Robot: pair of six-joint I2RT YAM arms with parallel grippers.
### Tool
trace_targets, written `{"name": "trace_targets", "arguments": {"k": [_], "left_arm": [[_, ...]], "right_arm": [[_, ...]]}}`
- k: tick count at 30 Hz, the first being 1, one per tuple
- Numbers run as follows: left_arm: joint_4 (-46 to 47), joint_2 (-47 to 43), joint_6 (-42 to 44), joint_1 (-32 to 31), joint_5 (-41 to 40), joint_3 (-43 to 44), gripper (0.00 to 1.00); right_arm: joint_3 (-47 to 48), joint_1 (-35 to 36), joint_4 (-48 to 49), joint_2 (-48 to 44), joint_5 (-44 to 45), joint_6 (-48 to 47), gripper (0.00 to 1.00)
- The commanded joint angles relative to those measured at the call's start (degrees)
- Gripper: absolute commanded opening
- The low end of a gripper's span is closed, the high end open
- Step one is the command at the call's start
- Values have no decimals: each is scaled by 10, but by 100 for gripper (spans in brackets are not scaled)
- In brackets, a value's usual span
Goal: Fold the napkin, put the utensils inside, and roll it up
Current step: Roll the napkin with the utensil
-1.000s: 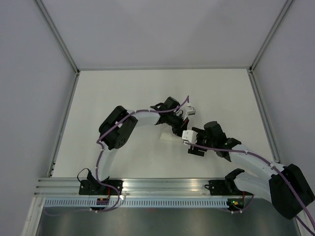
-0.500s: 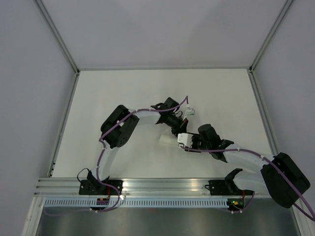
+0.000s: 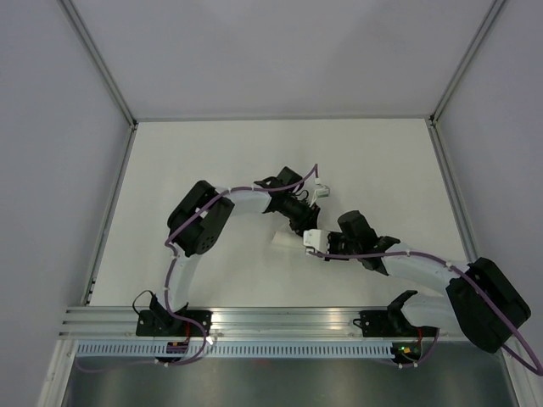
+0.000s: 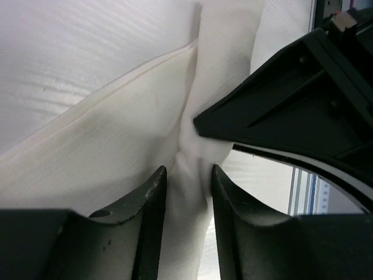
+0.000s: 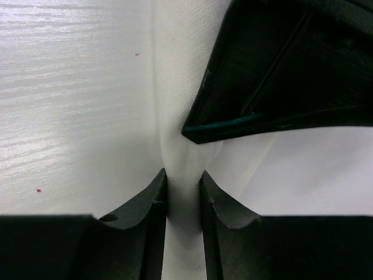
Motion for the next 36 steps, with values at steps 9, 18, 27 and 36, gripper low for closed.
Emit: {"name": "trace_targets", "arguments": {"k": [9,18,27,36], "left_arm": [[89,-132,-68,69,-83,-125,47],[321,-297,-116,80,-210,-309,45],[493,-402,13,-28,-445,-468,51],[506,-328,182,-150,-567,-438,63]], "right_arm": [[68,-19,-155,42,-40,-11,25],[191,-76,-297,166,-139,-49,24],[353,-140,-449,348,-201,-100,23],[454,-155,-526,462,-216,-109,23]]}}
